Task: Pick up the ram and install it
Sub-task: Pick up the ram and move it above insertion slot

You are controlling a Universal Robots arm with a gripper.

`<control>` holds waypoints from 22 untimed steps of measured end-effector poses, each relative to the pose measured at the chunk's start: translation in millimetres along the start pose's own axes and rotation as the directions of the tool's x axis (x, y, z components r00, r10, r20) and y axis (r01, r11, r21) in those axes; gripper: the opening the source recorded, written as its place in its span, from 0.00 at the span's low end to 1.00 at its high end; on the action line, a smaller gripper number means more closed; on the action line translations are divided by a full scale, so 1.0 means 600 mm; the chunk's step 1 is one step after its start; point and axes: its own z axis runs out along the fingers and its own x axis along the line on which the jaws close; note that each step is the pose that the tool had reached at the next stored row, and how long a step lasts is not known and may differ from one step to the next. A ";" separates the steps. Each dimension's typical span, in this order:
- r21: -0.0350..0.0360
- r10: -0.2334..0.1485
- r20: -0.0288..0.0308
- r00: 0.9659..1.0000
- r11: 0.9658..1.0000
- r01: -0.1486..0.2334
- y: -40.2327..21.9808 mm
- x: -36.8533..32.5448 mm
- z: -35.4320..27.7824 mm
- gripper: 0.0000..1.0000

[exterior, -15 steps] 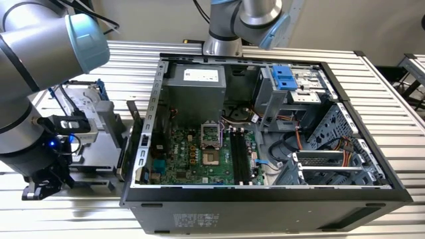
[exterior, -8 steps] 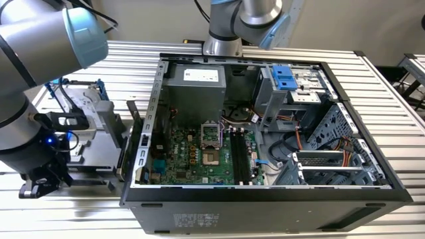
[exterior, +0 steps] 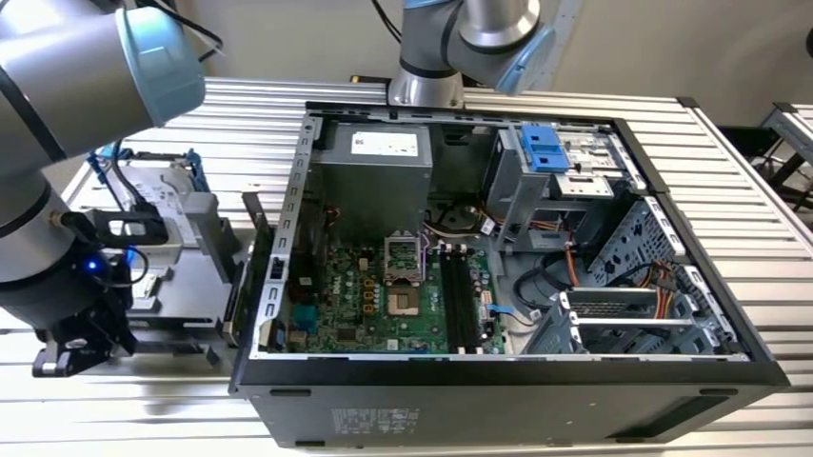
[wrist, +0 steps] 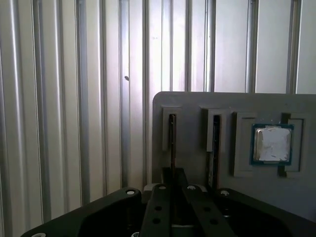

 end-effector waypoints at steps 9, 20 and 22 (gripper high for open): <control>0.000 0.001 0.002 1.000 1.000 -0.001 0.001 0.000 -0.023 0.00; 0.000 0.001 0.002 1.000 1.000 -0.001 0.001 0.000 -0.038 0.00; 0.000 0.002 0.002 1.000 1.000 -0.002 0.001 0.000 -0.039 0.00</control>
